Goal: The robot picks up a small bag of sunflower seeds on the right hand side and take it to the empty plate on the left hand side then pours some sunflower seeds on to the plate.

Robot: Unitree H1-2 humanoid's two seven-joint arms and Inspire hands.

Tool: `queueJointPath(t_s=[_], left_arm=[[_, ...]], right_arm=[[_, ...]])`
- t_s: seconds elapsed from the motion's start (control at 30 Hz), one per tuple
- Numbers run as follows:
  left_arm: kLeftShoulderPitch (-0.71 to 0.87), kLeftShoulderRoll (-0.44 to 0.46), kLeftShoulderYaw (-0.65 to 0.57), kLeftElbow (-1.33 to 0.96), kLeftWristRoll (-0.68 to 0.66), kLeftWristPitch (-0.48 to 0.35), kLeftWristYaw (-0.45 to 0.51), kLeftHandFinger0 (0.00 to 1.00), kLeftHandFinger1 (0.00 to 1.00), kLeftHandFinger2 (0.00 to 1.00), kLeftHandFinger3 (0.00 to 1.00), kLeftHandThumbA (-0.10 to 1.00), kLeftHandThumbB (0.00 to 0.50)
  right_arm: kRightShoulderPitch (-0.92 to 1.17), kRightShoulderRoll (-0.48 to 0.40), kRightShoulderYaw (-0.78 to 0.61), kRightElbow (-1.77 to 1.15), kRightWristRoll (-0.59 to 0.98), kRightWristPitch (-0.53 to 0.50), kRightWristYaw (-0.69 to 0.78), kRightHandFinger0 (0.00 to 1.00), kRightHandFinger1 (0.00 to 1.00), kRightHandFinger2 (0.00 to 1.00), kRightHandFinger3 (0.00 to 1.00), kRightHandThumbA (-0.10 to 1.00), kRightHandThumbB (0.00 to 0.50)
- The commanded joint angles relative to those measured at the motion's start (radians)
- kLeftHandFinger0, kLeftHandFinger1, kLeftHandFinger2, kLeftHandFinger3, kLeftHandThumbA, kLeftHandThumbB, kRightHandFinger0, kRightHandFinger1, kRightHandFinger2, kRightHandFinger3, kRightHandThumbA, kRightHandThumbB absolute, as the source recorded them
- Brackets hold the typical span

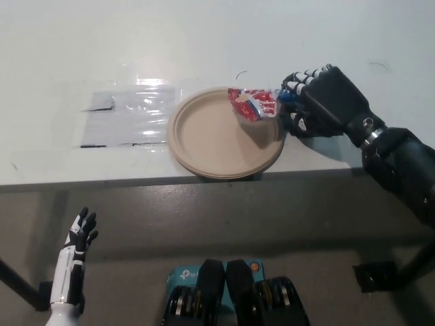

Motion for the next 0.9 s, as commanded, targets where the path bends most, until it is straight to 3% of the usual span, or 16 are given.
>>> queueJointPath(t_s=[0.0, 0.07, 0.23, 0.33, 0.4, 0.5, 0.53, 0.67, 0.73, 0.87], left_arm=[[-0.017, 0.014, 0.003, -0.012, -0.006, -0.031, -0.004, 1.00, 1.00, 1.00, 1.00, 1.00, 0.298], [-0.020, 0.015, 0.002, -0.010, -0.001, -0.035, -0.003, 1.00, 1.00, 1.00, 1.00, 1.00, 0.291], [-0.025, 0.016, 0.002, -0.009, -0.007, -0.038, -0.007, 1.00, 1.00, 1.00, 1.00, 1.00, 0.301], [-0.027, 0.015, 0.000, -0.016, -0.007, -0.030, -0.009, 1.00, 1.00, 1.00, 1.00, 1.00, 0.300], [-0.028, 0.017, 0.000, -0.019, -0.005, -0.028, -0.009, 1.00, 1.00, 1.00, 1.00, 1.00, 0.301], [-0.032, 0.019, 0.000, -0.019, -0.002, -0.027, -0.010, 1.00, 1.00, 1.00, 1.00, 1.00, 0.303], [-0.034, 0.020, -0.001, -0.017, 0.002, -0.027, -0.010, 1.00, 1.00, 1.00, 1.00, 1.00, 0.305], [-0.037, 0.021, 0.000, -0.018, -0.004, -0.026, -0.014, 1.00, 1.00, 1.00, 1.00, 1.00, 0.319], [-0.038, 0.021, 0.000, -0.016, -0.001, -0.028, -0.011, 1.00, 1.00, 1.00, 1.00, 1.00, 0.316], [-0.037, 0.019, 0.002, -0.015, -0.006, -0.022, -0.012, 1.00, 1.00, 1.00, 1.00, 1.00, 0.313]], right_arm=[[-0.102, -0.019, 0.023, 0.002, -0.052, -0.006, -0.084, 0.00, 0.05, 0.66, 0.47, -0.10, 0.235], [-0.119, -0.021, 0.038, 0.012, -0.065, -0.017, -0.112, 0.00, 0.08, 0.61, 0.41, -0.10, 0.240], [-0.151, -0.035, 0.060, 0.013, -0.079, -0.036, -0.081, 0.00, 0.16, 0.69, 0.44, -0.10, 0.200], [-0.167, -0.043, 0.075, 0.020, -0.089, -0.044, -0.066, 0.00, 0.18, 0.72, 0.47, -0.10, 0.203], [-0.175, -0.046, 0.087, 0.021, -0.100, -0.036, -0.058, 0.00, 0.19, 0.73, 0.47, -0.10, 0.235], [-0.178, -0.053, 0.097, 0.016, -0.109, -0.040, -0.057, 0.00, 0.11, 0.65, 0.34, -0.10, 0.260], [-0.178, -0.055, 0.095, 0.013, -0.107, -0.046, -0.051, 0.00, 0.06, 0.60, 0.25, -0.10, 0.267], [-0.179, -0.061, 0.103, 0.011, -0.116, -0.039, -0.031, 0.00, 0.05, 0.61, 0.23, -0.10, 0.278], [-0.179, -0.064, 0.108, 0.006, -0.122, -0.029, -0.015, 0.00, 0.02, 0.57, 0.18, -0.10, 0.271], [-0.181, -0.073, 0.132, -0.005, -0.144, -0.028, -0.018, 0.00, 0.00, 0.50, 0.16, -0.10, 0.312]])
